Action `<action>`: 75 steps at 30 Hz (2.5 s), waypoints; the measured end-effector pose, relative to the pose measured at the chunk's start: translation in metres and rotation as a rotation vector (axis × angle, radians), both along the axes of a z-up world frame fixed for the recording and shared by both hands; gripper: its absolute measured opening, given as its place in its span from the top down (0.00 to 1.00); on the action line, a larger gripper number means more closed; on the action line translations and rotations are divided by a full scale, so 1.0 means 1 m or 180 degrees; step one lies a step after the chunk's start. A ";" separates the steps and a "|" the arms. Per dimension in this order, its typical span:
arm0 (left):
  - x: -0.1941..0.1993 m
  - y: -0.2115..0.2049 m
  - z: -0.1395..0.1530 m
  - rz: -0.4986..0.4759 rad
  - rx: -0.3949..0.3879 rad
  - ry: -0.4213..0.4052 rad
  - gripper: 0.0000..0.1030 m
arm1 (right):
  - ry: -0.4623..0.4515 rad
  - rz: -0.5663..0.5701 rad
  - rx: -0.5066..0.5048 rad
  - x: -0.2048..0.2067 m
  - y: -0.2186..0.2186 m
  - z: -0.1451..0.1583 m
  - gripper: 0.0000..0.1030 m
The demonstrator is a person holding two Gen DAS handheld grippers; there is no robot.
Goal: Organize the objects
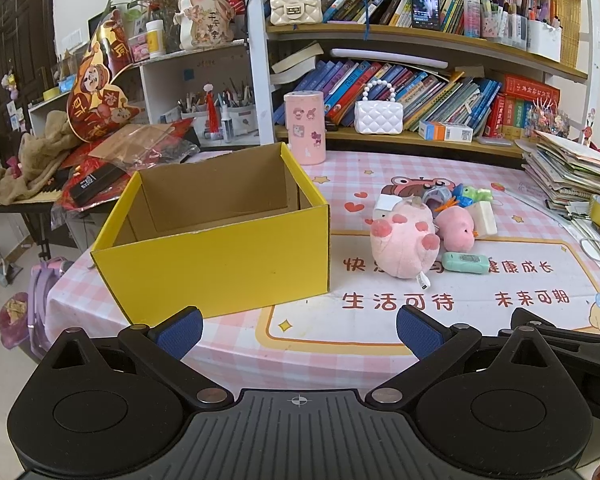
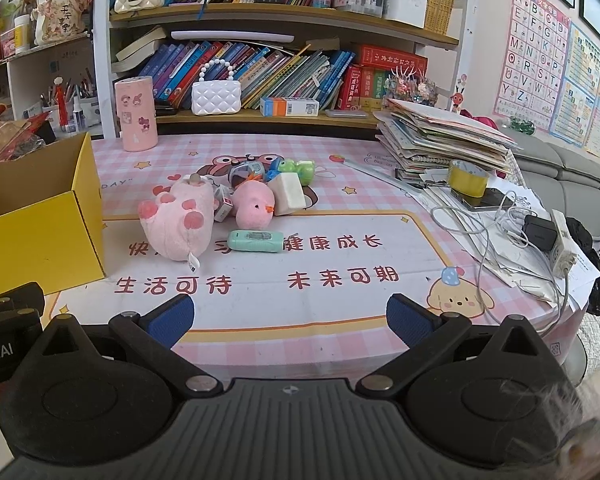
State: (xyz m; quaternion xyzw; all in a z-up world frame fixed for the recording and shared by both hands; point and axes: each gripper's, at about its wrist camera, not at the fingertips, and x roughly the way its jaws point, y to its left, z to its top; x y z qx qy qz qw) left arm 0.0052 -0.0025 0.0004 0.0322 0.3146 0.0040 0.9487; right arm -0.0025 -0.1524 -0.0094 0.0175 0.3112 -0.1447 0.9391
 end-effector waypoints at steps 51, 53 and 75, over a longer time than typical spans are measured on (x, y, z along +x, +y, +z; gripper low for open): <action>0.007 -0.001 0.000 0.0107 -0.0021 0.0065 0.00 | 0.0056 0.0099 0.0045 0.013 -0.005 -0.005 0.00; 0.010 -0.001 -0.001 0.0116 -0.0029 0.0077 0.00 | 0.0067 0.0110 0.0043 0.016 -0.005 -0.005 0.00; 0.058 -0.014 -0.016 0.0223 -0.0188 0.0332 0.00 | 0.0234 0.0293 0.0064 0.070 -0.026 -0.016 0.00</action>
